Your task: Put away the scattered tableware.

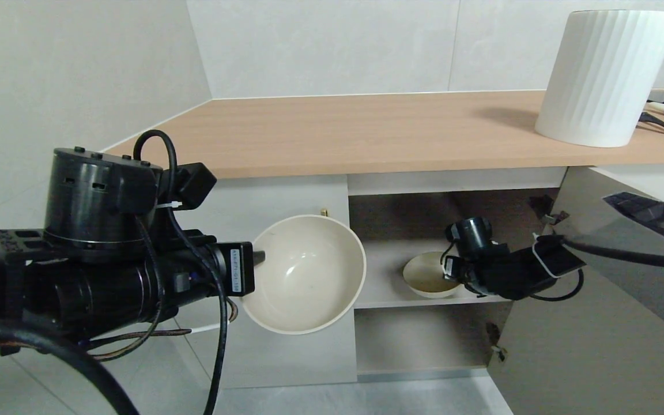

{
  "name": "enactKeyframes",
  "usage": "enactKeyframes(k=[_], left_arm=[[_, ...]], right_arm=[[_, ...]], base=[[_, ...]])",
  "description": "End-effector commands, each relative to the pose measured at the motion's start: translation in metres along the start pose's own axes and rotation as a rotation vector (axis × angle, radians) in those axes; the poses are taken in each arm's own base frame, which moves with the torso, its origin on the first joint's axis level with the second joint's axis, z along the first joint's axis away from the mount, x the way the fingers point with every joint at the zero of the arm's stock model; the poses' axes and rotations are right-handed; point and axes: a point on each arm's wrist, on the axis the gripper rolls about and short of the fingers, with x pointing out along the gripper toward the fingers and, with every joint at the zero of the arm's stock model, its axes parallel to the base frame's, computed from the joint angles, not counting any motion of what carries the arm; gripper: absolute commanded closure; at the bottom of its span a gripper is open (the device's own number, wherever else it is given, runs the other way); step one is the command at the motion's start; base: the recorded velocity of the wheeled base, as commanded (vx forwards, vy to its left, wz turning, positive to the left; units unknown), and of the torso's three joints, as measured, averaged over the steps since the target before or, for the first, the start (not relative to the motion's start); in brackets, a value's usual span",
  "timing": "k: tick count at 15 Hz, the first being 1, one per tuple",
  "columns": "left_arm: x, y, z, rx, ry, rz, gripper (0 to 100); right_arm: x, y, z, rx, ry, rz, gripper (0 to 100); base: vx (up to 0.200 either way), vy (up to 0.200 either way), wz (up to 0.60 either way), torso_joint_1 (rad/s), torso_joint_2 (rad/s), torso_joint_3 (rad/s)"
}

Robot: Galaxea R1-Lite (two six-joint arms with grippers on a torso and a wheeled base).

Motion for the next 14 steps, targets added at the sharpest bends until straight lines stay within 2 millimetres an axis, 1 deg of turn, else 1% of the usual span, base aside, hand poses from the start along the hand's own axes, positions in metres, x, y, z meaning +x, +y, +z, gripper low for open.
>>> enactKeyframes(k=[1,3,7,12,14], left_arm=[[0.001,-0.001,-0.001,0.001,0.004,-0.002,100],[0.000,-0.001,0.000,0.001,0.001,-0.003,100],[0.001,-0.001,-0.001,0.001,0.003,0.000,100],[0.001,-0.001,-0.001,0.002,0.005,-0.002,100],[0.001,-0.001,-0.001,0.002,0.005,-0.002,100]], right_arm=[[0.023,0.000,-0.014,-0.006,0.010,-0.051,100],[0.036,0.003,-0.018,-0.008,0.001,-0.075,100],[0.045,0.006,-0.020,-0.002,-0.014,-0.091,100],[0.056,0.010,-0.016,0.025,-0.048,-0.112,100],[0.057,0.011,-0.015,0.028,-0.056,-0.113,100]], base=[[0.000,0.000,0.00,0.000,0.00,0.000],[0.000,0.000,0.00,0.000,0.00,0.000],[0.000,0.000,0.00,0.000,0.00,0.000],[0.000,0.000,0.00,0.000,0.00,0.000],[0.000,0.000,0.00,0.000,0.00,0.000]])
